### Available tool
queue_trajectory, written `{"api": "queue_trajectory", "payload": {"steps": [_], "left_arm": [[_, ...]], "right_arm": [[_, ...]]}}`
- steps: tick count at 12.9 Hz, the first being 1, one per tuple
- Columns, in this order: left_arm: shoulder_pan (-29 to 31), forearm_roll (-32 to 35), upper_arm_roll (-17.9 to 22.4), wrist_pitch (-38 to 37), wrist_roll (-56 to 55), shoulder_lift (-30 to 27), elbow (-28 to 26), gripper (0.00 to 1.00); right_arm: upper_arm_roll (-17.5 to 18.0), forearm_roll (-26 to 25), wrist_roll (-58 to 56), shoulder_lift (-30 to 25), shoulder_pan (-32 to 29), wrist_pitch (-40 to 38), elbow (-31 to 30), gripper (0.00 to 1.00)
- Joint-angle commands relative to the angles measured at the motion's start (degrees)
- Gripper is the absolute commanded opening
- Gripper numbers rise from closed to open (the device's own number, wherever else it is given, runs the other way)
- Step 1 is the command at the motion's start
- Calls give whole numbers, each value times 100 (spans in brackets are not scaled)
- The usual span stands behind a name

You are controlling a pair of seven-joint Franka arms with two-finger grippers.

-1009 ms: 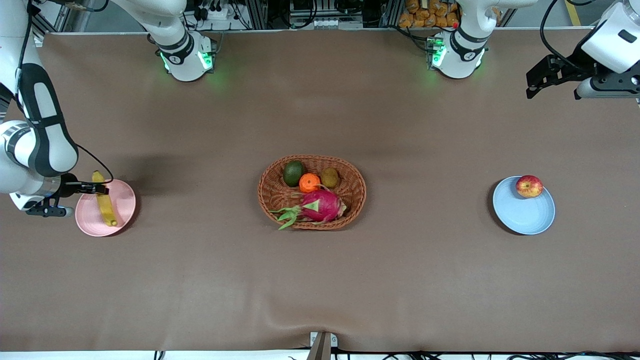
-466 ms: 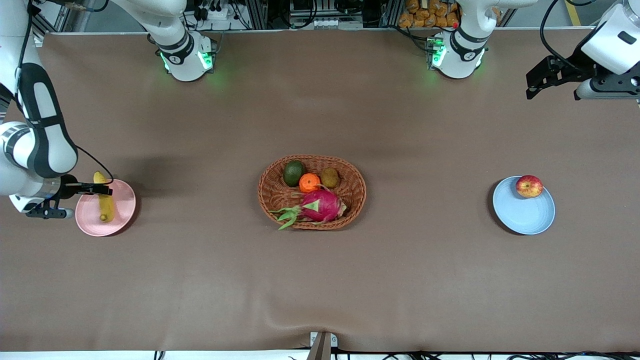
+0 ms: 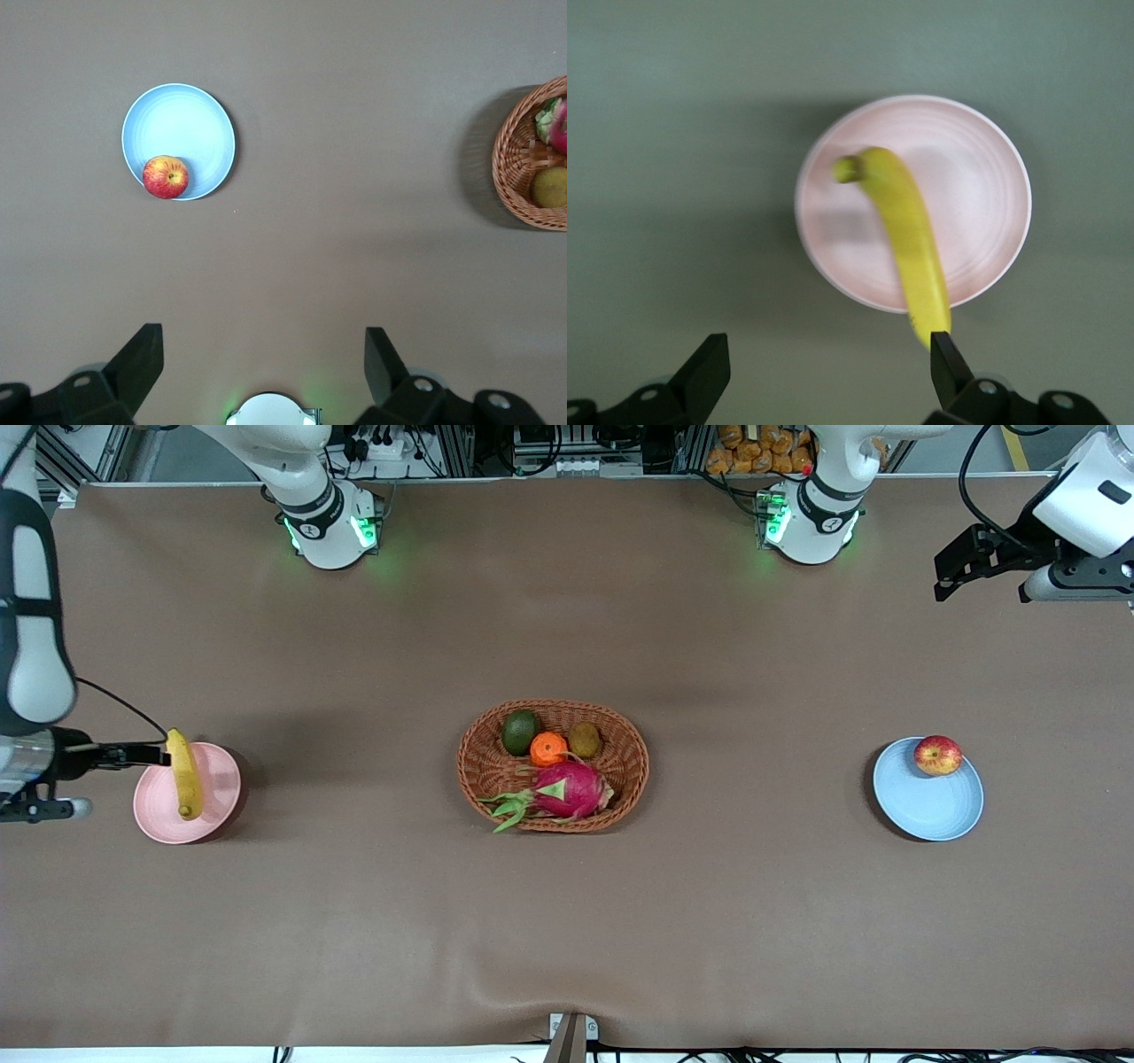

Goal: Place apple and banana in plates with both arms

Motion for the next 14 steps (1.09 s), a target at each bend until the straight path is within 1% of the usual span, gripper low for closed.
{"api": "queue_trajectory", "payload": {"steps": [1,2,3,5,6,8,9,10,11,13,14], "left_arm": [[21,23,17,-53,-71,-24,92,100],[13,23,35,-54,-80,-24,101,100],[21,23,43,-54,-63,-24,101,100],[21,23,44,-54,-63,-7,162,100],[21,32,44,-54,-54,28,258,100],[30,32,44,-71,-54,29,259,100],[30,32,44,-71,-45,29,268,100],[39,32,61,-71,-36,29,268,100],[39,32,96,-71,-19,20,268,100],[39,23,122,-80,8,20,259,100],[39,32,123,-80,25,11,259,100]], "right_arm": [[26,113,-66,75,167,-1019,1109,100],[17,227,30,75,298,-1371,1417,100],[-18,332,388,23,465,-1601,1646,100],[-45,316,2078,-196,799,-2128,1884,100],[-45,263,2688,-250,966,-2270,1999,100],[-106,289,3246,-617,1247,-2560,2044,100],[-228,281,3291,-845,1396,-2622,2026,100],[-334,298,3292,-1100,1424,-2553,1931,100],[-361,272,3318,-1311,1459,-2509,1816,100],[-379,246,3318,-1943,1425,-2185,1256,100],[-353,45,3318,-2260,1416,-2018,870,100]]}}
